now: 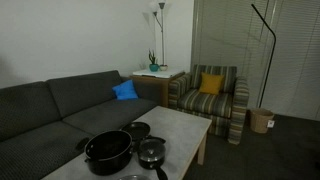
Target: Use the big spoon to stir the contents of the big pot
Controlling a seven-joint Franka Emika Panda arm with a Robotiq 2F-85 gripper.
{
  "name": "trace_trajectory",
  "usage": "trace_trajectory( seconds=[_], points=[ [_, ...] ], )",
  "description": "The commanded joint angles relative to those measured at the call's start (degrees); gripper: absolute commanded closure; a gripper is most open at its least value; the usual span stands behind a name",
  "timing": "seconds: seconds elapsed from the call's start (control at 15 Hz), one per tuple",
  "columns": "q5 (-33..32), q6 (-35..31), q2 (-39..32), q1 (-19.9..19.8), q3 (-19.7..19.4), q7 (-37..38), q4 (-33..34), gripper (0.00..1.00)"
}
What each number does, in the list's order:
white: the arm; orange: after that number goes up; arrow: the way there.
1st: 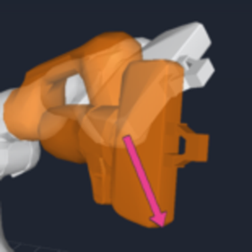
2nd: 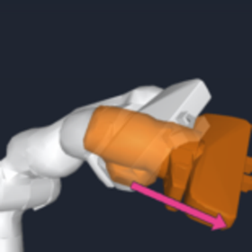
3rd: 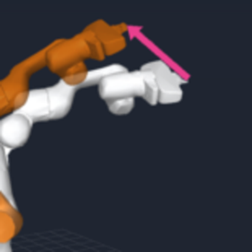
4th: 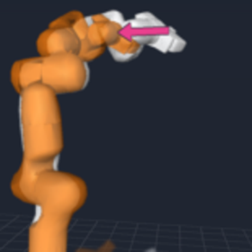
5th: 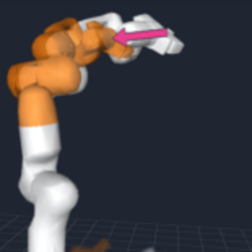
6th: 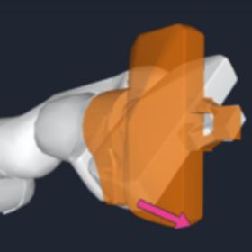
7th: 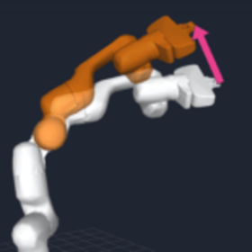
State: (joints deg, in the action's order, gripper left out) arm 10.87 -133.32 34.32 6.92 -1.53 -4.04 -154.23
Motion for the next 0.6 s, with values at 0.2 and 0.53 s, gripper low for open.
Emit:
trace_trajectory(
  seconds=[0.2,0.53],
  points=[
    [1.0,-1.5,-2.7,0.5,-0.6,-2.0,1.2,0.0],
    [4.4,-7.9,-10.6,3.1,-2.2,-6.0,3.7,0.0]
  ],
)
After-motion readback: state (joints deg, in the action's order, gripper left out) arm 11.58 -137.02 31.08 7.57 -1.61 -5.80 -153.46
